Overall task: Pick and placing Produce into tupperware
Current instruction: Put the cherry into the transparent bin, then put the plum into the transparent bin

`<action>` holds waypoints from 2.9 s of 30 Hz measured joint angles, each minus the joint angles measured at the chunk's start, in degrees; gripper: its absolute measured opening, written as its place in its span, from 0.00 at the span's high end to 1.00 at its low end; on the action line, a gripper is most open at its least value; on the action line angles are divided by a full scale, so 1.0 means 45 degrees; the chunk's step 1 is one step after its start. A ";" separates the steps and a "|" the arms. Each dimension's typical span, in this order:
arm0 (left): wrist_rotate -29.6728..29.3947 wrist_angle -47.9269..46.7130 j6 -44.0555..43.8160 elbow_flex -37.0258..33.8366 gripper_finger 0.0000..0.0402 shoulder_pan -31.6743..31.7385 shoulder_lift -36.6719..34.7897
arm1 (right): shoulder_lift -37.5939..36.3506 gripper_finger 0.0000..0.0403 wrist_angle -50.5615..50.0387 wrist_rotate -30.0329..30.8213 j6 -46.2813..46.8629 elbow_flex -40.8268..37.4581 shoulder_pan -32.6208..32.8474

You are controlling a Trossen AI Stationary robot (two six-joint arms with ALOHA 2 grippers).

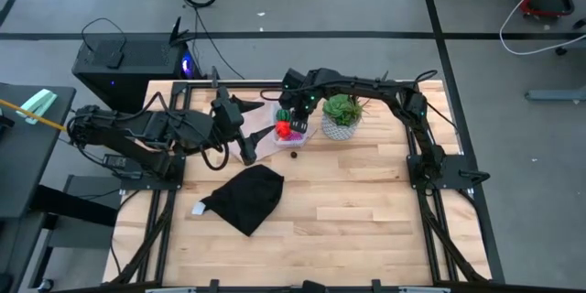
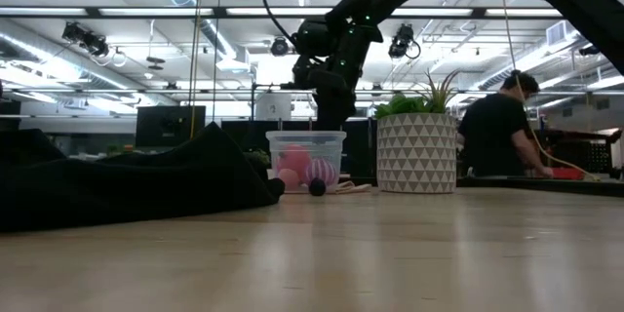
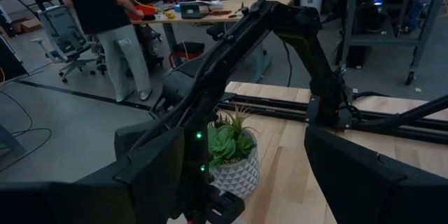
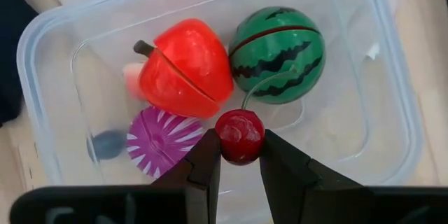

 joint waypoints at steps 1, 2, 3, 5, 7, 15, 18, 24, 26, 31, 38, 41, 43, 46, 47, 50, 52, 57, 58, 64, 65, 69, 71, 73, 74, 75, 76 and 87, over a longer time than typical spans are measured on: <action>-0.0003 0.0000 0.0000 0.0000 0.25 0.0000 0.0000 | 0.0000 0.77 -0.0011 -0.0009 0.0000 0.0000 0.0009; 0.0000 0.0000 0.0000 0.0000 0.25 0.0003 0.0000 | 0.0000 0.77 -0.0017 -0.0015 0.0000 0.0000 0.0042; 0.0000 0.0000 -0.0002 0.0000 0.25 0.0004 0.0000 | 0.0000 0.77 -0.0010 -0.0003 0.0000 0.0000 0.0072; 0.0000 0.0000 -0.0016 0.0000 0.25 0.0000 0.0000 | 0.0000 0.77 0.0000 0.0044 -0.0005 0.0000 0.0092; 0.0000 0.0000 -0.0024 0.0000 0.25 0.0000 0.0000 | 0.0000 0.77 0.0006 0.0044 -0.0005 0.0000 0.0092; 0.0000 0.0000 -0.0063 0.0000 0.25 0.0000 0.0000 | 0.0000 0.76 -0.0113 0.0078 -0.0040 0.0000 0.0133; 0.0000 0.0000 -0.0059 0.0000 0.25 0.0001 0.0000 | 0.0000 0.76 -0.0127 0.0078 -0.0097 0.0000 0.0192; 0.0000 0.0000 -0.0019 0.0000 0.25 0.0000 0.0000 | -0.0005 0.76 -0.0126 0.0085 -0.0099 0.0000 0.0312; 0.0000 0.0000 -0.0019 0.0000 0.25 0.0000 0.0000 | -0.0005 0.76 -0.0126 0.0083 -0.0196 0.0000 0.0352; 0.0000 0.0000 -0.0019 0.0000 0.25 0.0000 0.0000 | -0.0010 0.76 -0.0169 0.0135 -0.0238 0.0000 0.0427; -0.0002 0.0000 -0.0021 0.0000 0.25 0.0002 0.0000 | -0.0010 0.75 -0.0170 0.0180 -0.0238 0.0000 0.0418; 0.0000 0.0000 -0.0029 0.0000 0.25 0.0000 0.0000 | -0.0010 0.74 -0.0173 0.0180 -0.0238 0.0000 0.0422; 0.0000 0.0000 -0.0033 0.0000 0.25 0.0000 0.0000 | -0.0010 0.73 -0.0172 0.0182 -0.0238 0.0000 0.0413; 0.0000 0.0000 -0.0034 0.0000 0.25 0.0000 0.0000 | -0.0011 0.72 -0.0170 0.0181 -0.0238 0.0000 0.0418; 0.0000 0.0000 -0.0034 0.0000 0.25 0.0000 0.0000 | -0.0015 0.72 -0.0170 0.0180 -0.0233 0.0000 0.0418; 0.0000 0.0000 -0.0034 0.0000 0.25 0.0000 0.0000 | -0.0015 0.71 -0.0170 0.0184 -0.0229 0.0000 0.0414; 0.0000 0.0000 -0.0039 0.0000 0.25 0.0000 0.0000 | -0.0015 0.70 -0.0170 0.0185 -0.0223 0.0000 0.0416; 0.0000 0.0000 -0.0039 0.0000 0.25 0.0000 0.0000 | -0.0015 0.67 -0.0170 0.0185 -0.0228 0.0000 0.0417; 0.0000 0.0000 -0.0044 0.0000 0.25 0.0000 0.0000 | -0.0015 0.67 -0.0170 0.0189 -0.0228 0.0000 0.0417; 0.0000 0.0000 -0.0058 0.0000 0.25 0.0000 0.0000 | -0.0015 0.66 -0.0160 0.0379 -0.0229 0.0000 0.0413; 0.0000 0.0000 -0.0058 0.0000 0.25 0.0000 0.0000 | -0.0015 0.66 -0.0160 0.0379 -0.0233 0.0000 0.0418; -0.0002 0.0000 -0.0058 0.0000 0.25 0.0000 0.0000 | -0.0104 0.66 -0.0215 0.0379 -0.0303 0.0000 0.0422; -0.0004 -0.0005 -0.0057 0.0000 0.25 0.0004 0.0000 | -0.0370 0.67 -0.0348 0.0386 -0.0317 0.0000 0.0455; -0.0001 -0.0069 -0.0058 0.0000 0.25 0.0001 0.0000 | -0.0739 0.67 -0.0471 0.0462 -0.0360 0.0000 0.0500; -0.0001 -0.0130 -0.0056 0.0000 0.25 0.0001 0.0000 | -0.0958 0.67 -0.0516 0.0565 -0.0396 0.0000 0.0514; -0.0002 -0.0199 -0.0052 0.0000 0.25 0.0000 0.0000 | -0.1174 0.67 -0.0592 0.0632 -0.0428 0.0000 0.0515; 0.0000 -0.0255 -0.0052 -0.0003 0.25 0.0001 0.0000 | -0.1404 0.67 -0.0637 0.0738 -0.0434 0.0000 0.0518; -0.0005 -0.0277 0.0160 -0.0005 0.25 0.0005 0.0000 | -0.4450 0.67 -0.4601 0.1137 0.1591 -0.0073 0.1590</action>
